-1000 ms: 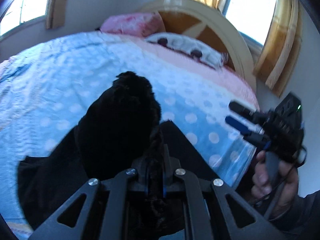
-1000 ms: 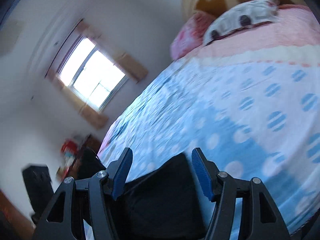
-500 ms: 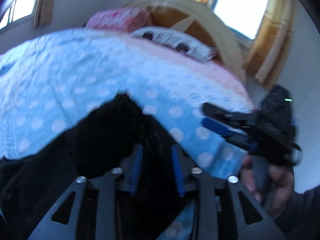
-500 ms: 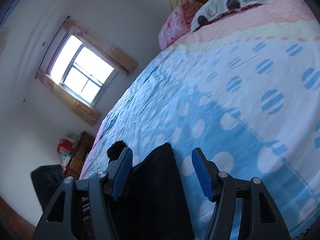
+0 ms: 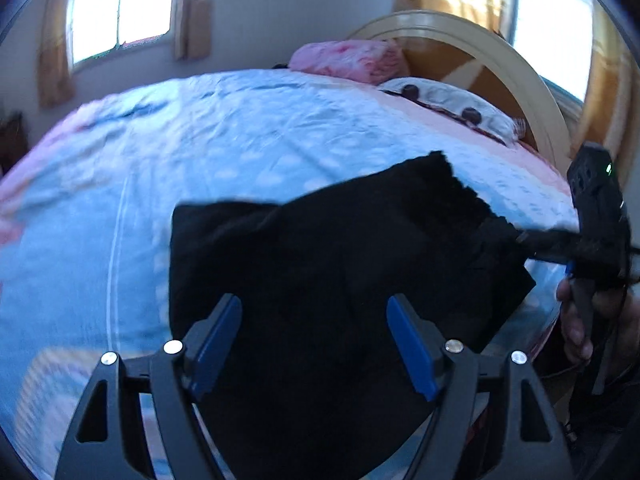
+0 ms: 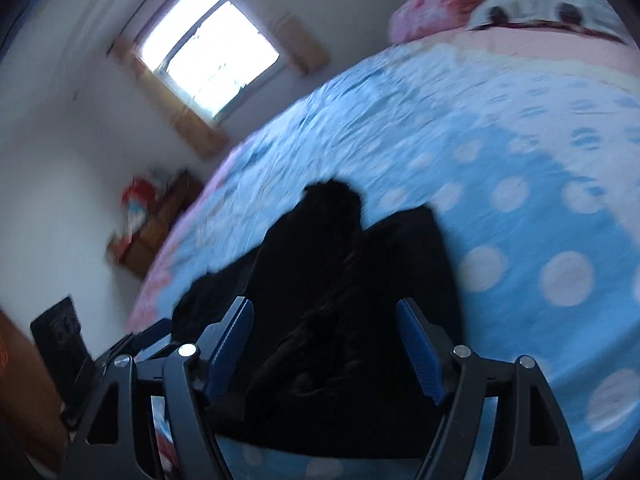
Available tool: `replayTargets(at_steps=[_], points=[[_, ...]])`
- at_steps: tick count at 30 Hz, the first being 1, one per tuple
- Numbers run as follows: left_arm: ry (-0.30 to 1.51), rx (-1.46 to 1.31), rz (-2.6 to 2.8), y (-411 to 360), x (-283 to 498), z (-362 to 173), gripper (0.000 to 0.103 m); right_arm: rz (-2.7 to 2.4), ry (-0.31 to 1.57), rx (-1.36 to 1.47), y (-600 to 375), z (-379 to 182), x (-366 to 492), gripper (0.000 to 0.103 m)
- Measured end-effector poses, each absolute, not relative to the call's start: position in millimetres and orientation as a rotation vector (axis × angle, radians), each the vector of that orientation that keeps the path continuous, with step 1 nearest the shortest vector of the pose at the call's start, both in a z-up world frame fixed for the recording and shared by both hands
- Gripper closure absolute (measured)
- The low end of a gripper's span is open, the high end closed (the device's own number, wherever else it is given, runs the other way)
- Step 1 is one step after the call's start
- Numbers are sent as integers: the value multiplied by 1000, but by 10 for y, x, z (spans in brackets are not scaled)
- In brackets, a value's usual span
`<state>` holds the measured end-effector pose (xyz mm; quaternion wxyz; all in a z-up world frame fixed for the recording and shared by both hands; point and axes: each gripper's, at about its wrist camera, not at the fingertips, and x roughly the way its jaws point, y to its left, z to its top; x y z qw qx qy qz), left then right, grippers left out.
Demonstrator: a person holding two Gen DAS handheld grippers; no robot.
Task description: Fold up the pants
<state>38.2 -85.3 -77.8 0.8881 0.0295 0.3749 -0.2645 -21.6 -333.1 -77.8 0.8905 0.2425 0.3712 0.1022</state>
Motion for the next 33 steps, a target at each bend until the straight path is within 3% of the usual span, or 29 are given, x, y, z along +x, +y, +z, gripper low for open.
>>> replayTargets(at_steps=[2, 6, 9, 13, 16, 17, 23, 33], points=[[776, 42, -561, -829, 354, -794, 25, 199, 815, 440, -3229, -814, -189, 67], [718, 42, -604, -860, 268, -712, 24, 226, 725, 443, -3295, -578, -361, 76], [716, 90, -602, -934, 257, -797, 9, 195, 724, 413, -3372, -528, -472, 76], [806, 127, -591, -1005, 324, -1062, 9, 129, 889, 553, -3666, -995, -368, 72], [783, 136, -593, -981, 297, -1055, 9, 105, 860, 480, -3661, -848, -441, 52], [778, 130, -585, -960, 302, -1045, 9, 55, 837, 409, -3641, -738, -480, 40], [759, 98, -505, -829, 392, -1001, 9, 9, 601, 364, -3639, -75, -462, 38], [772, 38, -442, -562, 367, -1121, 5, 615, 907, 371, -2179, -400, 868, 38]])
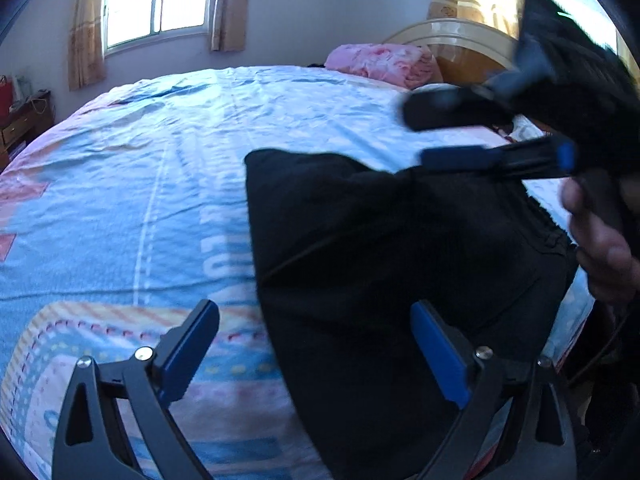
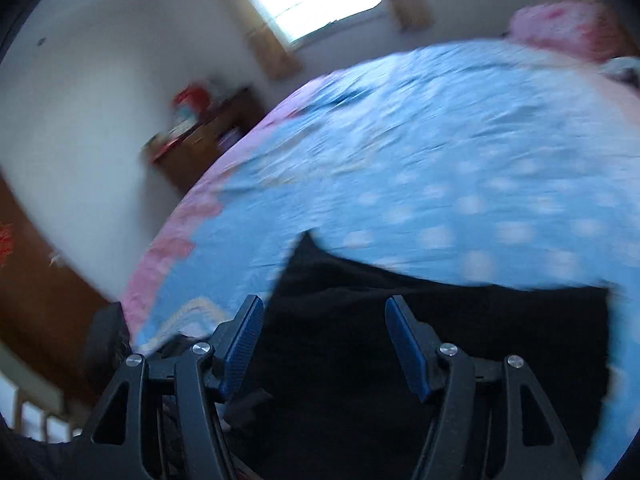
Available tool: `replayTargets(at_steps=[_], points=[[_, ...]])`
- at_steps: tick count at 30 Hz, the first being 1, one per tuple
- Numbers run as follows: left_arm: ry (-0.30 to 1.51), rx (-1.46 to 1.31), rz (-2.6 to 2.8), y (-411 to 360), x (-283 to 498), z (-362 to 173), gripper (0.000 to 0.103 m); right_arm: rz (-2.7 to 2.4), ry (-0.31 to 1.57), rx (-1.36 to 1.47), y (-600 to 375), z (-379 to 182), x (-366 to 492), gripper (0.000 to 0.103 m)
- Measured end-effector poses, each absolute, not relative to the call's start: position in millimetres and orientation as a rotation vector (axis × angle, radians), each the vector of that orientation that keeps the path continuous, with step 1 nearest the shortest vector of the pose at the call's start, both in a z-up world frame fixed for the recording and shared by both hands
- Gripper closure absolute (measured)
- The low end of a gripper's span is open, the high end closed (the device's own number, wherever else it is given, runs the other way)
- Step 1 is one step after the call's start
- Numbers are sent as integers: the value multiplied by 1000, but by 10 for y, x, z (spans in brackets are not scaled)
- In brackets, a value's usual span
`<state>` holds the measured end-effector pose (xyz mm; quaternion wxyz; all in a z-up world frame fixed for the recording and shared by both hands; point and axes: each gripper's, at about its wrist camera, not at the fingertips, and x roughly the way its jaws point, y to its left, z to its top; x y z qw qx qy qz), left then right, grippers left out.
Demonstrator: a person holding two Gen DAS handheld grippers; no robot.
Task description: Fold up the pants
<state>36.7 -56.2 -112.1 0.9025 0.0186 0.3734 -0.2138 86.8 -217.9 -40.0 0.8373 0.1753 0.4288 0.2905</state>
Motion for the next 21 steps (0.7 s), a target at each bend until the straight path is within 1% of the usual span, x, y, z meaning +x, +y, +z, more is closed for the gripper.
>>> replayTargets(at_steps=[2, 3, 4, 5, 7, 10, 15, 17, 19, 21], points=[[778, 23, -450, -529, 381, -1151, 5, 660, 1044, 437, -2049, -638, 1148, 38], [782, 22, -449, -523, 395, -1165, 5, 626, 1091, 424, -2024, -758, 1232, 43], [786, 17, -454, -522, 409, -1177, 5, 578, 1091, 424, -2050, -842, 1312, 49], [787, 9, -462, -518, 418, -1183, 5, 544, 1057, 410, -2092, -862, 1365, 51], [790, -1, -467, -498, 436, -1188, 5, 483, 1006, 412, -2230, -874, 1477, 51], [795, 1, -474, -507, 455, -1204, 5, 494, 1018, 508, -2341, -872, 1518, 50], [807, 1, -468, -517, 499, -1211, 2, 629, 956, 499, -2089, -579, 1286, 48], [814, 7, -466, -521, 507, -1209, 2, 641, 979, 448, -1932, -660, 1286, 44], [824, 11, -463, -521, 527, -1192, 2, 510, 1034, 361, -1855, -833, 1353, 45], [833, 24, -456, -526, 594, -1168, 2, 533, 999, 400, -1913, -833, 1285, 45]])
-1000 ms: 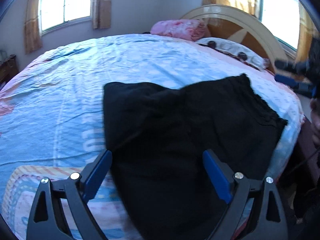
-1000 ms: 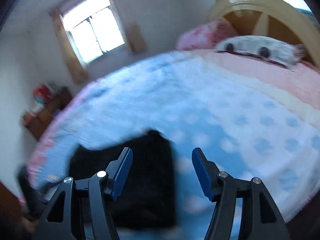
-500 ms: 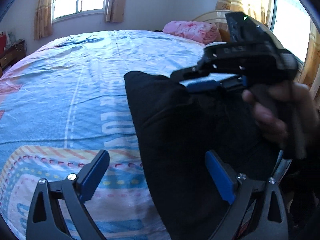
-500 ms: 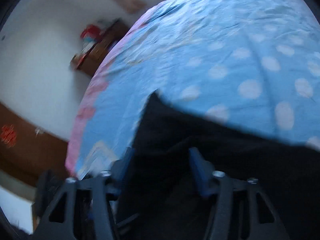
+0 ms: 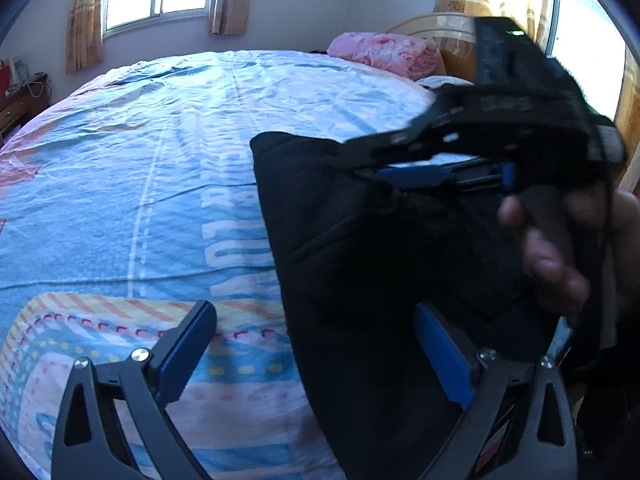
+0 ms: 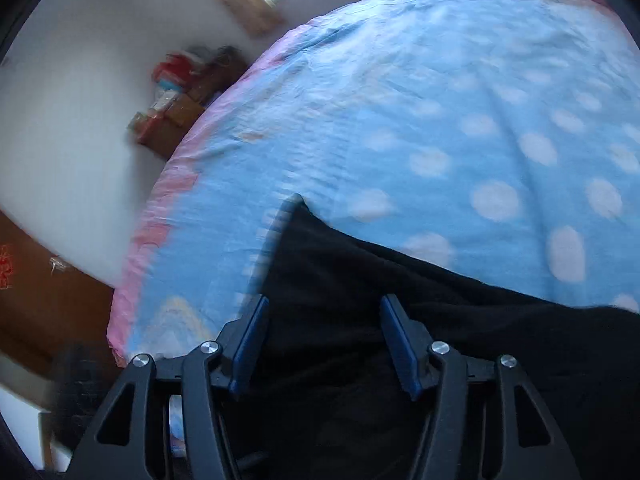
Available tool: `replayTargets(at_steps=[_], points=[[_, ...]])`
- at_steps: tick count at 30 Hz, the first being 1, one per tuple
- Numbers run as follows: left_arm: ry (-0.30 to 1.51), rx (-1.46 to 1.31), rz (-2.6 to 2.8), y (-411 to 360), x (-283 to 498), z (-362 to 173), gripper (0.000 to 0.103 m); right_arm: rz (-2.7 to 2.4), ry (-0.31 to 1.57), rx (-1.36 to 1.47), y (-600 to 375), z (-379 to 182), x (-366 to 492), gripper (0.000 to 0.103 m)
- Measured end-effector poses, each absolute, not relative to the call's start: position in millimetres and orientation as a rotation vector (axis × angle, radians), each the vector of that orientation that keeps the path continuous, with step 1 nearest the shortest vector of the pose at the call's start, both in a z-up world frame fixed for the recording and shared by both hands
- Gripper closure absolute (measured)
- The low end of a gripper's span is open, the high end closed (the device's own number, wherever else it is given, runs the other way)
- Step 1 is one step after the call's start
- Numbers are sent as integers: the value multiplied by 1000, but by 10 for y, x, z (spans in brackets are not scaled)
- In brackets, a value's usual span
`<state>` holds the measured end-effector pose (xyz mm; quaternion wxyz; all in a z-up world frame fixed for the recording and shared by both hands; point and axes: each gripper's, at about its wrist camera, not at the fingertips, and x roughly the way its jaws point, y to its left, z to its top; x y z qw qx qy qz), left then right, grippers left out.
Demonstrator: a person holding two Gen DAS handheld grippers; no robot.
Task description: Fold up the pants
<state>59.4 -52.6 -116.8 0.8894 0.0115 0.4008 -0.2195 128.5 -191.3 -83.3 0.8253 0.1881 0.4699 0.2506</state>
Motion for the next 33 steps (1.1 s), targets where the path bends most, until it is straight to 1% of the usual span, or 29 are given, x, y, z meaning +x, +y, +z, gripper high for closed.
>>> replayTargets(at_steps=[5, 9, 13, 16, 18, 21, 25, 29, 33], points=[[823, 54, -430, -515, 673, -1095, 2, 486, 920, 366, -2253, -539, 897, 44], [830, 57, -414, -535, 779, -1055, 2, 473, 890, 335, -2483, -428, 516, 44], [832, 84, -396, -582, 846, -1013, 2, 428, 894, 177, -2479, -513, 92, 44], [861, 91, -396, -625, 909, -1047, 2, 323, 867, -23, -2481, -578, -235, 44], [893, 64, -411, -654, 960, -1121, 2, 240, 890, -188, -2421, -727, -315, 44], [920, 28, -412, -641, 972, -1198, 1, 252, 918, -192, -2435, -887, -347, 44], [893, 34, -395, -608, 950, -1118, 0, 264, 909, -215, -2466, -854, -394, 44], [839, 84, -378, -604, 1093, -918, 1, 263, 791, -168, -2567, -652, -552, 44], [800, 159, -347, -651, 1429, -811, 0, 259, 745, -118, -2654, -567, -637, 44]])
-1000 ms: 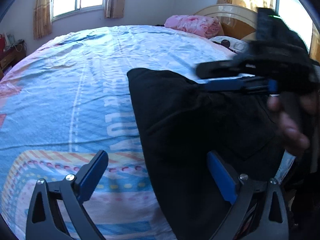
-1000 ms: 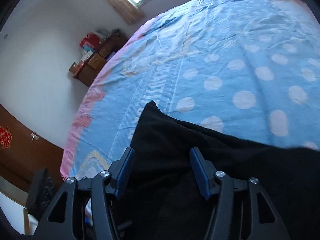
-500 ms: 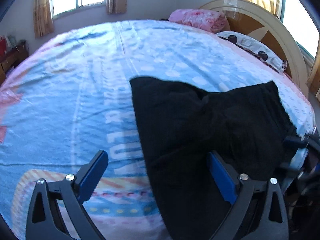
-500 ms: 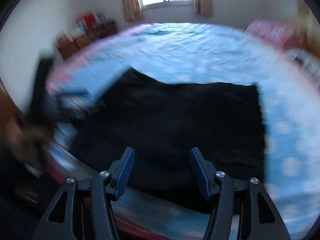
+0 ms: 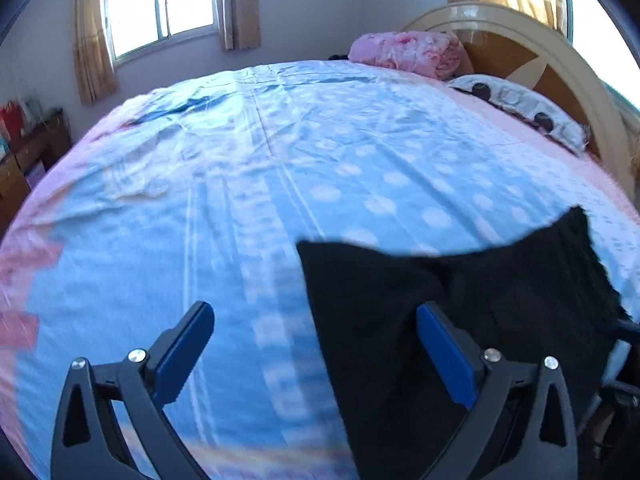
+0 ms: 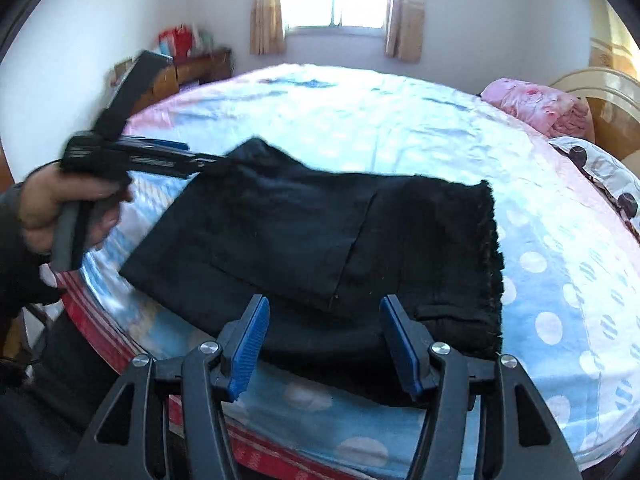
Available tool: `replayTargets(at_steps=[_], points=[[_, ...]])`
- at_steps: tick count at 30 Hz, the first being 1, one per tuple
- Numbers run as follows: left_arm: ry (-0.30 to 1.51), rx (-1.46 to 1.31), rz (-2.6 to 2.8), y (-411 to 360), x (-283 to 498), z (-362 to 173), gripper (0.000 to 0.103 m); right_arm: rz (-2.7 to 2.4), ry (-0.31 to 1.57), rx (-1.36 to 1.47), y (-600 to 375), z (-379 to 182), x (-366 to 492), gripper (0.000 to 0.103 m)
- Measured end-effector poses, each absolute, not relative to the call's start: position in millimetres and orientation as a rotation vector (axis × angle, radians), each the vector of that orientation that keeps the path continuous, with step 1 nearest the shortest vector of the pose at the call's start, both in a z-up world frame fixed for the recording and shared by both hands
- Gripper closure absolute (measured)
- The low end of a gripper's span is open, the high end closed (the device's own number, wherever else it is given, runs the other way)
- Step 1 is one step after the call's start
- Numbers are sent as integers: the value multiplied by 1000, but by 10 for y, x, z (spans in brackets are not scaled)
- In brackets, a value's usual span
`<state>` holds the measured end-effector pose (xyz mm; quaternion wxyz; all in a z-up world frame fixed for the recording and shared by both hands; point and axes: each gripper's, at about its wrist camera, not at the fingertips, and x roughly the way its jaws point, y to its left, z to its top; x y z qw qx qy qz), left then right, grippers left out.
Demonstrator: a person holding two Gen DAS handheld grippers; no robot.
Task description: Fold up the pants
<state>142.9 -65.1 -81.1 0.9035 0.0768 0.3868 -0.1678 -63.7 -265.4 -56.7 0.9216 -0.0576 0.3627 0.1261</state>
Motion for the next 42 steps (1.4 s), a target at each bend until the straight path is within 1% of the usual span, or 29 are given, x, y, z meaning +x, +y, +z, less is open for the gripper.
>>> replayTargets(at_steps=[3, 7, 9, 15, 17, 20, 23, 27, 30, 32, 36, 40, 42], points=[[808, 201, -359, -755, 1642, -814, 1, 253, 736, -107, -2695, -575, -665, 44], [856, 311, -280, -845, 1910, -1053, 0, 246, 788, -114, -2727, -748, -611, 44], [886, 267, -293, -800, 1990, -1134, 0, 256, 806, -109, -2740, -788, -613, 43], [898, 202, -315, -746, 2026, -1184, 0, 282, 805, -120, -2692, -813, -638, 43], [885, 162, -309, -685, 1953, -1106, 0, 290, 791, -108, -2703, -745, -663, 43], [784, 188, -272, -656, 1709, -874, 0, 280, 708, -31, -2864, -506, -753, 43], [741, 132, -346, -661, 1448, -696, 0, 194, 678, 6, -3061, -324, -669, 43], [752, 160, -432, -895, 1294, -748, 0, 121, 700, 114, -3362, -266, -338, 43], [791, 205, -411, -1038, 1324, -939, 0, 50, 732, 120, -3478, -359, -41, 43], [813, 214, -405, -1127, 1334, -1025, 0, 11, 827, 104, -3506, -527, 193, 44], [841, 168, -420, -1118, 1392, -1089, 0, -49, 877, 44, -3533, -701, 304, 44], [848, 176, -424, -1143, 1382, -1096, 0, -19, 912, 124, -3729, -848, 350, 42], [851, 182, -421, -1133, 1394, -1084, 0, -16, 908, 115, -3715, -836, 327, 41]])
